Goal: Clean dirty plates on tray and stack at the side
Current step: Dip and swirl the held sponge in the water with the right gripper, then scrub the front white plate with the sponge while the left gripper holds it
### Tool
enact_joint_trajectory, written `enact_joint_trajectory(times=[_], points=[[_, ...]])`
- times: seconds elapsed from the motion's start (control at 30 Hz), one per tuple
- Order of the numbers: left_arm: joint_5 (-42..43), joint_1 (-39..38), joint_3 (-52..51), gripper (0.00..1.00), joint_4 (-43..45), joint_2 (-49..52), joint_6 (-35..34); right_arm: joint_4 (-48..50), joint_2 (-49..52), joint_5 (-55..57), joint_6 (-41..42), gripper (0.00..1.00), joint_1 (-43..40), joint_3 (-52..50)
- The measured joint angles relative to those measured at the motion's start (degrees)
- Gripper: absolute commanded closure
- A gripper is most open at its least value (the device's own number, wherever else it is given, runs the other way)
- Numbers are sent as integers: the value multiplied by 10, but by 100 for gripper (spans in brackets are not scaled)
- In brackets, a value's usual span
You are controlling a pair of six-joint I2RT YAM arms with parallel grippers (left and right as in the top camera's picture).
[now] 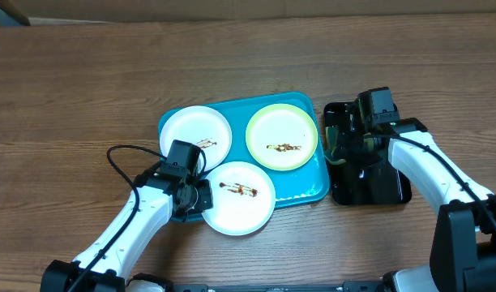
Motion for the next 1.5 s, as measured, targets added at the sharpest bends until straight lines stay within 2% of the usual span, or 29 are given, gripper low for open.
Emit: enact_joint_trajectory(times=[0.13, 0.3, 0.4, 0.47, 0.6, 0.7, 0.83, 1.07, 1.27, 1.5], points=[[0, 0, 0, 96, 0, 0, 0, -10, 0, 5, -4, 89, 0, 1], [0, 0, 0, 96, 0, 0, 0, -79, 0, 47, -4, 88, 0, 25], [0, 0, 0, 96, 0, 0, 0, -112, -3, 70, -6, 96, 0, 59], [0, 0, 1, 96, 2, 0, 1, -122, -11, 72, -5, 96, 0, 77], [0, 0, 1, 96, 5, 0, 4, -132, -38, 31, -20, 96, 12, 91], [0, 0, 1, 96, 8, 0, 7, -130, -43, -20, -32, 96, 51, 92], [0, 0, 1, 96, 10, 0, 9, -96, -43, -59, -29, 96, 131, 92], [0, 0, 1, 96, 11, 0, 9, 9, -33, -83, 60, 96, 263, 92], [0, 0, 1, 96, 11, 0, 9, 64, 28, -111, 143, 96, 308, 92], [0, 0, 1, 96, 11, 0, 9, 102, 100, -160, 186, 96, 331, 92]])
